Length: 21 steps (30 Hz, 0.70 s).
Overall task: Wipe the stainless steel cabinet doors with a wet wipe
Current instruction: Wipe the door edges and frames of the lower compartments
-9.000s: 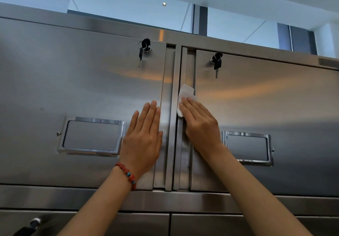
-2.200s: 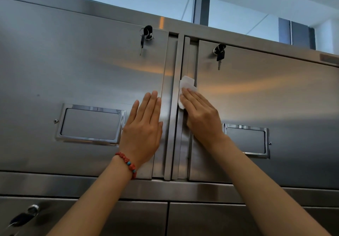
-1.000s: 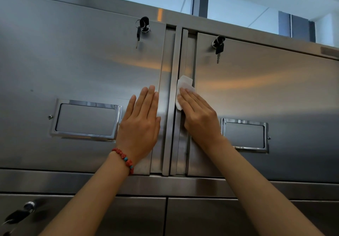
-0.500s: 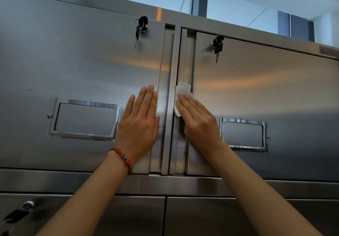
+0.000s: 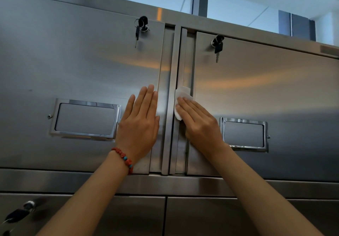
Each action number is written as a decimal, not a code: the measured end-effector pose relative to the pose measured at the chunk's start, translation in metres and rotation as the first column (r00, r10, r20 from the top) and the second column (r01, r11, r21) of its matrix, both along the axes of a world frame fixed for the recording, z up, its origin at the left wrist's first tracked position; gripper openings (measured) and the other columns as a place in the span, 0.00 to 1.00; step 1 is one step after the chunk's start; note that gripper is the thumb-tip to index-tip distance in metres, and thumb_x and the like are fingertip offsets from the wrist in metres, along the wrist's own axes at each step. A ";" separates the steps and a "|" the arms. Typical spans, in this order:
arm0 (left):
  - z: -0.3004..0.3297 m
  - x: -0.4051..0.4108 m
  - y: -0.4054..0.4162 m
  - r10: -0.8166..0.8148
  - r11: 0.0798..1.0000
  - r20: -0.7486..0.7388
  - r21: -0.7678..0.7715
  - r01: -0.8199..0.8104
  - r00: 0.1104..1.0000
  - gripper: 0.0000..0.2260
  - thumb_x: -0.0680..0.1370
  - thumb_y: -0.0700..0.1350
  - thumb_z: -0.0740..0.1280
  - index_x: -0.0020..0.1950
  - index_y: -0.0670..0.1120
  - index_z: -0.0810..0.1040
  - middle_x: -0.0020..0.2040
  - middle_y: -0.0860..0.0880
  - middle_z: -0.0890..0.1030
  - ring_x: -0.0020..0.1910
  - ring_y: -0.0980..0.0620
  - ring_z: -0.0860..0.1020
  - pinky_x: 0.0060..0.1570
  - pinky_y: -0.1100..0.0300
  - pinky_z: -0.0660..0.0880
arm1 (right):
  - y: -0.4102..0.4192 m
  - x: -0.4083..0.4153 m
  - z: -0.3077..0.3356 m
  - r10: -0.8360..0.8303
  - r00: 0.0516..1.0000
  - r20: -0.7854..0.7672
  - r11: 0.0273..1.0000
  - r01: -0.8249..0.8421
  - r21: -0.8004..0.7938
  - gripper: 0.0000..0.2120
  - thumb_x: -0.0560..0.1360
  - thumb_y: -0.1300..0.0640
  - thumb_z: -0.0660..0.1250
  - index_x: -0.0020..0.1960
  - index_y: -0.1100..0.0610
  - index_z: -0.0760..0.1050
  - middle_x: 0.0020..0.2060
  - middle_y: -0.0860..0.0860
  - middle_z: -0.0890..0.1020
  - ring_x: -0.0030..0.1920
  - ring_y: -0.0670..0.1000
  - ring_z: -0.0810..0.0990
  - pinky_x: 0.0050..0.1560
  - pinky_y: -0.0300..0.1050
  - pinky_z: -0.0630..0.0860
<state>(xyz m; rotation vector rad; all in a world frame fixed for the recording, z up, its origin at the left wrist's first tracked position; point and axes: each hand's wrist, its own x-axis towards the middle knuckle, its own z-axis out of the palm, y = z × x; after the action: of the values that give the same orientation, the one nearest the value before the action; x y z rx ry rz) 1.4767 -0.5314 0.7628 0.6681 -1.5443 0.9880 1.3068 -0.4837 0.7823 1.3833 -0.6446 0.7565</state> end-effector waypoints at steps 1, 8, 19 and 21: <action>0.000 0.000 0.000 0.000 1.000 0.000 0.002 0.000 1.000 0.24 0.79 0.47 0.50 0.71 0.34 0.63 0.72 0.36 0.63 0.71 0.38 0.61 0.69 0.42 0.60 | 0.000 0.001 0.001 0.004 1.000 0.006 1.000 -0.004 0.000 0.17 0.66 0.72 0.74 0.54 0.70 0.79 0.54 0.66 0.80 0.55 0.62 0.80 0.58 0.55 0.75; 0.000 0.000 -0.001 0.008 1.000 -0.003 -0.004 -0.008 1.000 0.24 0.79 0.47 0.50 0.71 0.34 0.62 0.72 0.36 0.62 0.71 0.39 0.61 0.69 0.43 0.59 | -0.003 0.006 -0.003 0.042 0.996 0.082 0.999 -0.043 0.010 0.18 0.65 0.72 0.74 0.54 0.71 0.79 0.53 0.66 0.80 0.55 0.62 0.80 0.59 0.56 0.74; -0.001 0.000 0.000 0.018 1.000 -0.003 0.005 -0.018 1.000 0.24 0.79 0.47 0.50 0.72 0.35 0.62 0.72 0.36 0.62 0.72 0.39 0.61 0.70 0.44 0.59 | -0.001 0.008 -0.002 0.033 0.995 0.097 0.999 -0.035 0.014 0.18 0.65 0.72 0.74 0.54 0.70 0.79 0.54 0.66 0.80 0.56 0.62 0.80 0.58 0.56 0.75; 0.000 0.000 0.001 0.024 1.000 0.000 0.008 -0.024 1.000 0.24 0.79 0.47 0.50 0.72 0.34 0.61 0.72 0.36 0.61 0.72 0.40 0.60 0.70 0.44 0.58 | -0.002 0.005 -0.012 0.024 0.996 0.081 0.999 -0.027 0.030 0.17 0.66 0.72 0.74 0.55 0.70 0.78 0.54 0.66 0.79 0.56 0.62 0.79 0.59 0.55 0.75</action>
<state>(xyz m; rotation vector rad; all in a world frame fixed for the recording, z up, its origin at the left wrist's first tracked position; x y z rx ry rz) 1.4765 -0.5309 0.7626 0.6940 -1.5439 0.9999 1.3117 -0.4854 0.7699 1.3970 -0.7053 0.8294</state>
